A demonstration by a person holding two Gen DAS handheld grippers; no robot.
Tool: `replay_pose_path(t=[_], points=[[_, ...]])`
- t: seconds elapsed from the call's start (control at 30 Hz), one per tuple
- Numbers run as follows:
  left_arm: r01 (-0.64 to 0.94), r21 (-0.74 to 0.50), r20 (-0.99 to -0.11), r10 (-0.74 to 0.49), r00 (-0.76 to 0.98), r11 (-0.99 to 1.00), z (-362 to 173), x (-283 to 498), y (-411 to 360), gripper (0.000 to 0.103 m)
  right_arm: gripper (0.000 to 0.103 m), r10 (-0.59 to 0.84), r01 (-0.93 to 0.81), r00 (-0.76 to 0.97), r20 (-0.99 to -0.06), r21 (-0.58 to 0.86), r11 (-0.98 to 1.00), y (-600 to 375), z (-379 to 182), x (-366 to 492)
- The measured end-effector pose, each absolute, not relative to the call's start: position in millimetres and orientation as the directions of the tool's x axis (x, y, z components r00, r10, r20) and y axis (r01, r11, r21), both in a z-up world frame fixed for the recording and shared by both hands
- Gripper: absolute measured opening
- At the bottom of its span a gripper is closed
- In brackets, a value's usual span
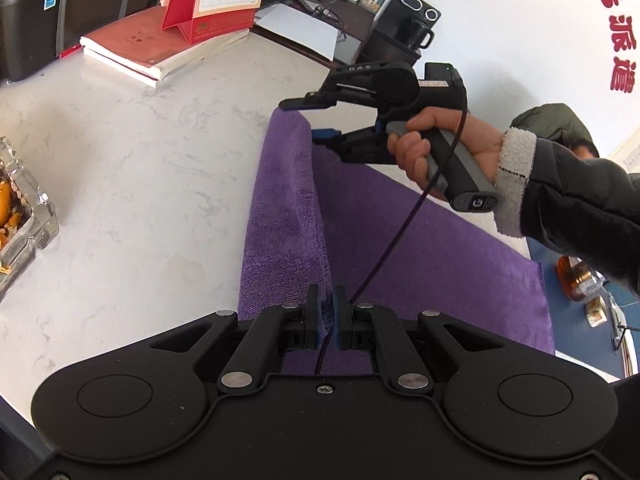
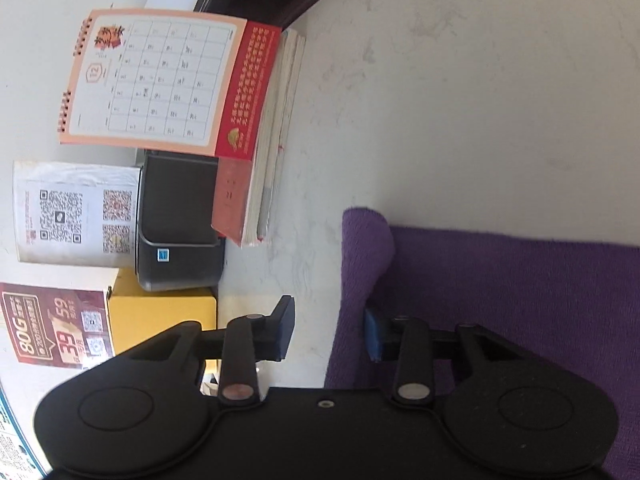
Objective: Fold towel
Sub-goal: 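Lift the pinched towel edge with both grippers and carry it over the towel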
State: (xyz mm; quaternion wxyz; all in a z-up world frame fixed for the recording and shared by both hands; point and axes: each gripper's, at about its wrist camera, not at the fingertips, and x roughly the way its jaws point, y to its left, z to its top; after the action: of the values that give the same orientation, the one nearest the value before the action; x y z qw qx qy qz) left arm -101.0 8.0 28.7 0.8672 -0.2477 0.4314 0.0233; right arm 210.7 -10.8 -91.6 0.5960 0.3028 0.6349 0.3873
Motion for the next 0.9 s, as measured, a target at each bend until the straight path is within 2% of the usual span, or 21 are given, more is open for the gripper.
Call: replay_pose_path(t=[0.3,0.37,0.43,0.9], points=[[-0.241,-0.415,-0.761,-0.19,0.62,0.877,28.3,-99.8,5.2,0.005,0.026,0.787,-0.139,-0.135,-0.602,0.798,0.586,2.2,-101.2,214.9],[-0.238,-0.416,-0.762,-0.194,0.618,0.878,28.5,-99.1,4.0,0.005,0.013,0.781,-0.145,-0.138,-0.609,0.792,0.593,1.3,-104.4,214.0],[-0.238,-0.417,-0.763,-0.195,0.616,0.877,27.9,-98.6,4.1,0.005,0.006,0.782,-0.168,-0.135,-0.609,0.792,0.587,1.2,-102.0,212.3],[-0.154,-0.433,-0.741,-0.253,0.622,0.888,41.4,-94.0,-13.9,0.005,0.004,0.785,-0.277,-0.06,-0.617,0.766,0.581,-51.2,-55.5,211.7]])
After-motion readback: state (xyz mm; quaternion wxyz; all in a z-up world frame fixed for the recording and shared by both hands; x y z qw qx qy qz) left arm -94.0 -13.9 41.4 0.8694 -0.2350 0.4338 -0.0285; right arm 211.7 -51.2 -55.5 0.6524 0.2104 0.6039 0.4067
